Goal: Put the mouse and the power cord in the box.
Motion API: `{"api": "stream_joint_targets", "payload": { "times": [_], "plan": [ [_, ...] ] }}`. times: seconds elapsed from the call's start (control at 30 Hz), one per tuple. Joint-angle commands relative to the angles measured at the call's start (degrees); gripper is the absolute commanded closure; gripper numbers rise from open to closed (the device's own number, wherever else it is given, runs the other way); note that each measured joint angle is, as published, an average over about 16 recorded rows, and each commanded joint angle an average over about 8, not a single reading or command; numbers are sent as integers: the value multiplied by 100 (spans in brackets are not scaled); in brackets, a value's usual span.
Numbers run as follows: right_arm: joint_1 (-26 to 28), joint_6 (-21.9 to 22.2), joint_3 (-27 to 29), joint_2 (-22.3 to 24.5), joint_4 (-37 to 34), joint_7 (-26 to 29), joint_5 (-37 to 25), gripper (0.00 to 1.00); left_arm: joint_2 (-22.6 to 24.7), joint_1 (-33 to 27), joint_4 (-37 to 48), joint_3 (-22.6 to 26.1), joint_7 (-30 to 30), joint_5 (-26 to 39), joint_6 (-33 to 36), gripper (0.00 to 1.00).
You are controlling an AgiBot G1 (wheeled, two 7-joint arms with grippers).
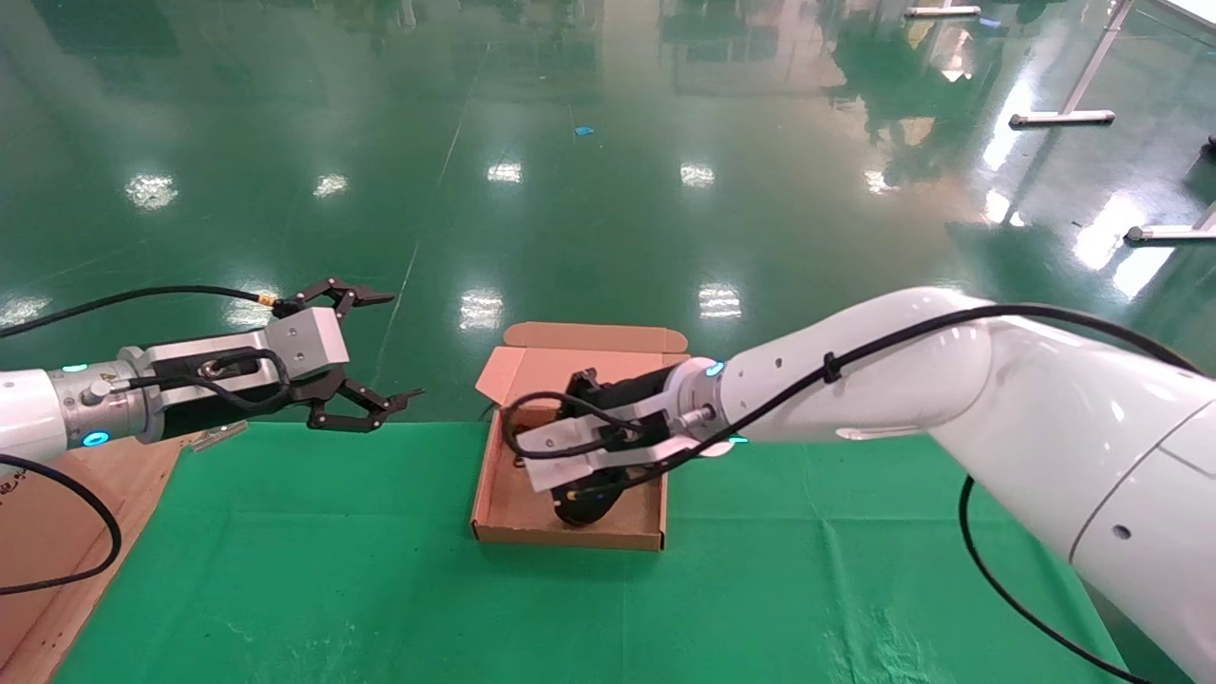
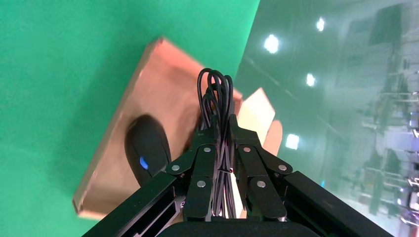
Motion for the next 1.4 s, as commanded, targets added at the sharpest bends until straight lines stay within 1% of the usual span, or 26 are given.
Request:
{"api": "stream_joint_targets", "payload": {
  "times": [0.03, 0.1, 0.13, 0.27, 0.73, 0.9, 1.07, 1.4],
  "plan": [
    [-31, 88, -123, 4, -45, 4, -35, 32, 9, -2, 36, -13, 37, -18, 23, 0],
    [-54, 138, -196, 5, -62, 0, -55, 7, 5, -8, 61, -19, 53, -27, 41, 0],
    [-63, 154, -221, 5, -67, 2, -58, 0, 3, -10, 70, -21, 57, -30, 48, 0],
    [-86, 194, -280, 5, -75, 7, -60, 0, -7, -16, 95, -29, 67, -42, 70, 0],
    [-67, 151, -210, 14, -73, 4, -60, 0, 10, -9, 63, -23, 56, -34, 39, 0],
    [-89, 112, -155, 69, -21, 17, -30, 0, -36, 62, -79, -81, -73, -55, 76, 0],
    [-298, -122, 191, 263, 136, 177, 153, 0, -194, 299, -546, -283, -504, -136, 212, 0],
    [-967, -865, 1293, 989, 738, 675, 752, 0, -590, 895, -1723, -791, -1590, -339, 553, 0]
  ]
}}
